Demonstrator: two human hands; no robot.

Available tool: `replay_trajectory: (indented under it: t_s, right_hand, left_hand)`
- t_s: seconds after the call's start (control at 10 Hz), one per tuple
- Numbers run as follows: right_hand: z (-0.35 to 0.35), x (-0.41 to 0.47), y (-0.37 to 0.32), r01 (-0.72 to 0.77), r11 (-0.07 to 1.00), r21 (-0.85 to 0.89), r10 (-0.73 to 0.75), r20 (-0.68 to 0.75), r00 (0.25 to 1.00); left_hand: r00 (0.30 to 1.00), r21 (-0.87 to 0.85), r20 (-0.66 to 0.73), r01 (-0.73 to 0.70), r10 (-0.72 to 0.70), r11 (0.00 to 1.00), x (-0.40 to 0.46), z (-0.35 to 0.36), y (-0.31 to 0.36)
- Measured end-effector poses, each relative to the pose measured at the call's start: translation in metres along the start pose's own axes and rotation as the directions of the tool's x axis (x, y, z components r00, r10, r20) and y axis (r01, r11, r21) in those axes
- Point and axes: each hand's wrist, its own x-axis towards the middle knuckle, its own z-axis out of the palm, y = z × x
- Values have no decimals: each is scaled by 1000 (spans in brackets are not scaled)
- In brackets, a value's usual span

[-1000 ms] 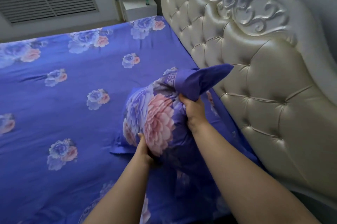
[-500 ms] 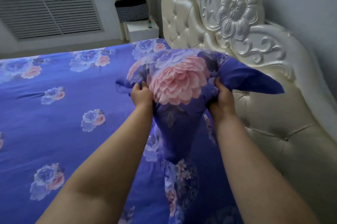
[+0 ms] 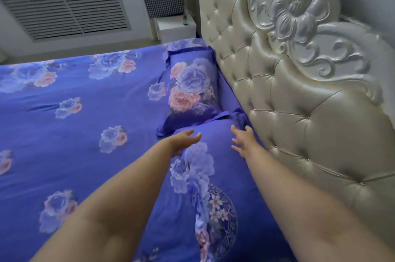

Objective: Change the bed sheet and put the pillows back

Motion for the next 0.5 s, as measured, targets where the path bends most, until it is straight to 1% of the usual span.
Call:
replay_trajectory:
  t_s: [0.1, 0.2, 0.3, 0.4, 0.5]
  right_hand:
    - [0, -5, 23, -16, 1000, 19, 16, 3, 1000]
    - [4, -15, 28, -7, 1000, 30, 5, 88, 996]
    - [12, -35, 19, 39, 999, 25, -42, 155, 987]
    - [22, -66, -5, 171, 985, 31, -174, 245, 954]
    - [18, -115, -39, 411, 908, 85, -415, 332, 847]
  left_hand:
    - [999, -34, -38, -29, 28, 999, 10, 11, -12]
    - [986, -64, -118, -127, 119, 990, 12, 9, -11]
    - [946, -80, -234, -250, 225, 965, 10, 3, -6]
    - [906, -78, -317, -319, 280, 945, 1, -3, 3]
    - [840, -8, -393, -411, 375, 912, -12, -8, 11]
